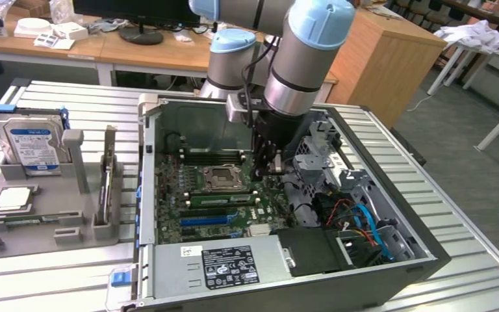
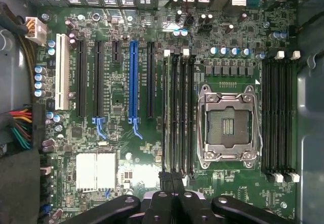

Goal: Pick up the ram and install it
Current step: 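Press down the ram until it locks into place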

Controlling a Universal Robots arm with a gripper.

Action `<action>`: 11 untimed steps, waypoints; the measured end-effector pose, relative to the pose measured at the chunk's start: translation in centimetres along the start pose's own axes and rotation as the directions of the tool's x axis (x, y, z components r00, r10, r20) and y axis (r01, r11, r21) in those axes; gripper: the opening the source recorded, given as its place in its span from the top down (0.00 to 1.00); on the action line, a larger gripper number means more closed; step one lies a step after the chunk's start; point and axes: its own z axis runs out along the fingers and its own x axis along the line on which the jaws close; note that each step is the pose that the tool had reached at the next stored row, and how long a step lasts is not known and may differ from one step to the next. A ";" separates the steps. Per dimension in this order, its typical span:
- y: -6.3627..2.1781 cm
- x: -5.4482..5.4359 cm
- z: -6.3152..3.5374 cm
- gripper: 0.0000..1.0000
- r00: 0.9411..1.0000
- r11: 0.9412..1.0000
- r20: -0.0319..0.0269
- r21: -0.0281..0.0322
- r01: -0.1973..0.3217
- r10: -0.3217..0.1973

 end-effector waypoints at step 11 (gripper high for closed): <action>-0.02 0.0 0.84 0.89 1.000 1.000 0.000 0.000 0.000 0.000</action>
